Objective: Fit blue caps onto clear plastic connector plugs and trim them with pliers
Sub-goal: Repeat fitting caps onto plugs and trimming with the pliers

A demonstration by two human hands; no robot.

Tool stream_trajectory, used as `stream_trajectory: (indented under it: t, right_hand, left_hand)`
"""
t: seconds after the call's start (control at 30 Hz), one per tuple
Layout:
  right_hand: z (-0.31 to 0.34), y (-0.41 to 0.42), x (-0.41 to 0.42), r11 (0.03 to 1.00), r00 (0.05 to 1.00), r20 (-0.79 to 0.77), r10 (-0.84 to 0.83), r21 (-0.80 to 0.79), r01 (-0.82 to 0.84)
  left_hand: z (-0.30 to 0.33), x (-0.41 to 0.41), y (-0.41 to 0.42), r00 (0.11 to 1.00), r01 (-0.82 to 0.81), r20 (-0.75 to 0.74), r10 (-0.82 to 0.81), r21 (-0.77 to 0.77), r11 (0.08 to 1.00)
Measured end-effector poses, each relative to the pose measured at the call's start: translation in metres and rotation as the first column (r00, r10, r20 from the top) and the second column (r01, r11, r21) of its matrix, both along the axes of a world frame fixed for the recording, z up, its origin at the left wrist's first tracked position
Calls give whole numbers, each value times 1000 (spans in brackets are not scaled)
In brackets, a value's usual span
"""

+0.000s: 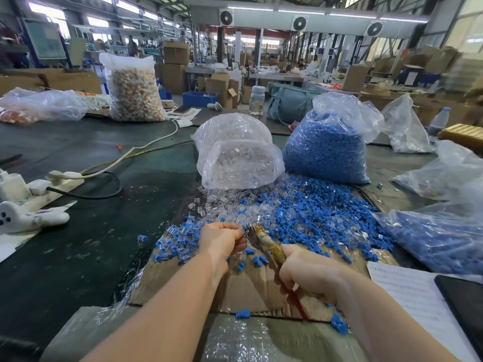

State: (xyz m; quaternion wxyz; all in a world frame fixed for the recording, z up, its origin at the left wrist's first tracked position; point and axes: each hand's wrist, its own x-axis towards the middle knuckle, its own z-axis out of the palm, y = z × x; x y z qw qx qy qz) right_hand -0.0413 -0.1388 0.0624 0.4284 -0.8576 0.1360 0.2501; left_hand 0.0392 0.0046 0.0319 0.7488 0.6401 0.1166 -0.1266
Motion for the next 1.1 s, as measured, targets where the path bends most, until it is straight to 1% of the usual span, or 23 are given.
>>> stream_trajectory:
  t: [0.17, 0.33, 0.43, 0.73, 0.8, 0.87, 0.93, 1.0, 1.03, 1.1]
  right_hand:
    - [-4, -2, -2, 996, 998, 11, -59, 71, 59]
    - [-1, -8, -3, 991, 999, 15, -38, 131, 35]
    - [0, -8, -3, 990, 1000, 21, -21, 139, 18]
    - [-3, -1, -5, 1000, 1000, 26, -6, -2, 6]
    - [-4, 0, -6, 1000, 999, 29, -16, -5, 16]
    - [-4, 2, -7, 999, 999, 35, -28, 26, 27]
    - [-4, 2, -9, 994, 996, 56, -63, 88, 58]
    - [-4, 0, -11, 980, 986, 92, -140, 156, 125]
    - [-4, 0, -11, 976, 979, 123, -166, 162, 145]
    - [-9, -3, -8, 978, 956, 211, -205, 93, 189]
  left_hand:
    - [3, -2, 0, 1000, 10, 20, -9, -3, 1000]
    - [8, -6, 3, 998, 42, 46, -45, 57, 998]
    - [10, -7, 3, 997, 43, 62, -48, 83, 996]
    - [5, -8, -1, 999, 25, 33, -27, 50, 998]
    - [4, -7, -2, 999, 16, 29, -17, 45, 999]
    - [3, -6, -2, 1000, 4, 25, -5, 35, 999]
    - [1, -6, -2, 1000, -20, 8, 20, 10, 1000]
    - [0, -6, -2, 999, -52, -5, 52, 6, 999]
    - [-1, -5, 0, 997, -75, -3, 75, 15, 997]
    - [-4, -2, 5, 990, -143, 5, 142, 36, 989]
